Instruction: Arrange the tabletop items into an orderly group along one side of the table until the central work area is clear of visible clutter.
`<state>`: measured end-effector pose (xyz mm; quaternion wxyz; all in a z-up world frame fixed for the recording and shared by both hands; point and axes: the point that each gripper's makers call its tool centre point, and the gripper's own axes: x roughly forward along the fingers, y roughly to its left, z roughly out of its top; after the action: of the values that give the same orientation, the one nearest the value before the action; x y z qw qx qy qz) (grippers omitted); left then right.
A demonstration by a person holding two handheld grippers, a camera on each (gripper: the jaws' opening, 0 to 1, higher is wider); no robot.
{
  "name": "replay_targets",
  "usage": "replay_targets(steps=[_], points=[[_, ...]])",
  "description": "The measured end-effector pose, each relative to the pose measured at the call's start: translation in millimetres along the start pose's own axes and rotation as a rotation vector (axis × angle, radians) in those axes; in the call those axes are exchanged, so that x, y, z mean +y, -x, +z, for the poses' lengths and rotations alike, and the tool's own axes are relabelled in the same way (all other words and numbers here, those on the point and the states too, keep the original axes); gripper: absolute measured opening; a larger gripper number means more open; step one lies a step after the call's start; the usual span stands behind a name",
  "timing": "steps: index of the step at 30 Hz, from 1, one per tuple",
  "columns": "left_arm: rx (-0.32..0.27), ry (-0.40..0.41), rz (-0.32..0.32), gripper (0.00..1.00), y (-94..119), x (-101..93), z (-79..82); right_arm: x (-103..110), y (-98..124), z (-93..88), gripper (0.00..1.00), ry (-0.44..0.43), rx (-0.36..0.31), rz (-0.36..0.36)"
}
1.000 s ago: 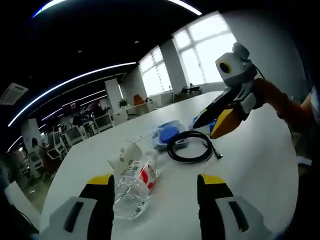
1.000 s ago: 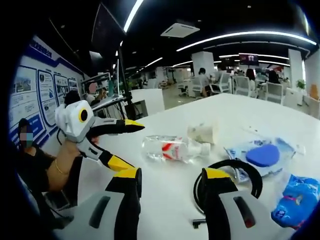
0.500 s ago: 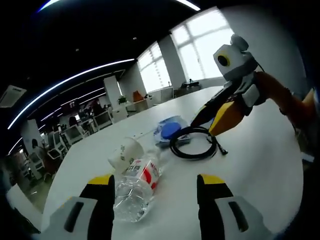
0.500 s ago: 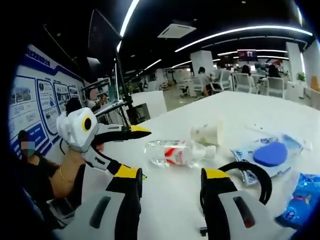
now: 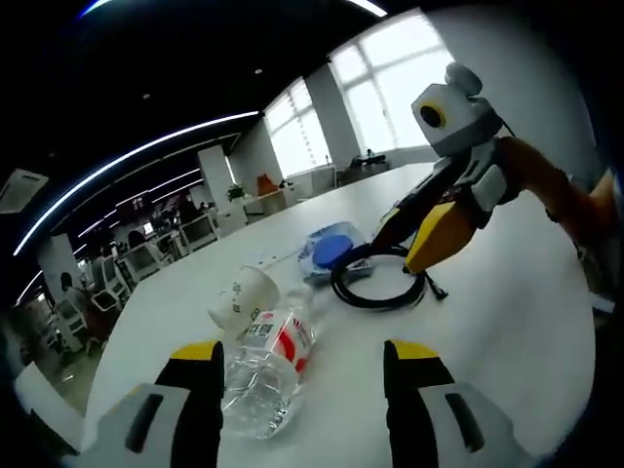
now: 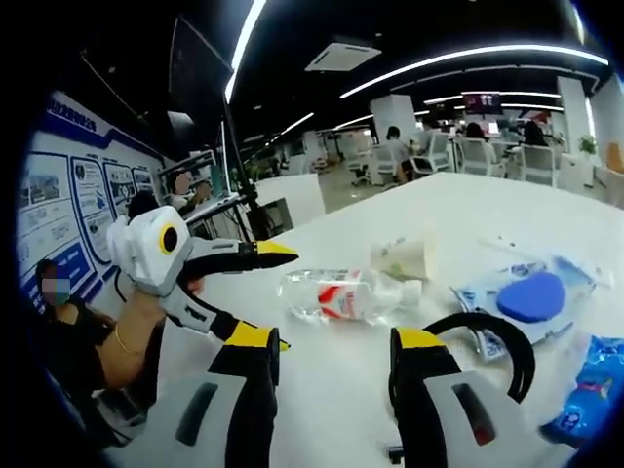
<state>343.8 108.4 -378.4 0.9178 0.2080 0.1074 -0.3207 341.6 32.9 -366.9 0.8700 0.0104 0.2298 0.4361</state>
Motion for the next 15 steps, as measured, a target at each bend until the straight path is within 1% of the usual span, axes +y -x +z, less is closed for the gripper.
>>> replay_targets(steps=[6, 11, 15], points=[[0.012, -0.009, 0.006, 0.65, -2.9, 1.5, -1.9, 0.6, -3.4, -1.4, 0.42, -0.027, 0.001, 0.022], [0.025, -0.011, 0.000, 0.65, -5.9, 0.7, -5.4, -2.1, -7.6, -2.3, 0.41, -0.042, 0.004, 0.026], [0.024, -0.010, -0.003, 0.65, -6.9, 1.5, -5.5, -3.8, -10.0, -1.5, 0.41, -0.045, 0.005, 0.024]])
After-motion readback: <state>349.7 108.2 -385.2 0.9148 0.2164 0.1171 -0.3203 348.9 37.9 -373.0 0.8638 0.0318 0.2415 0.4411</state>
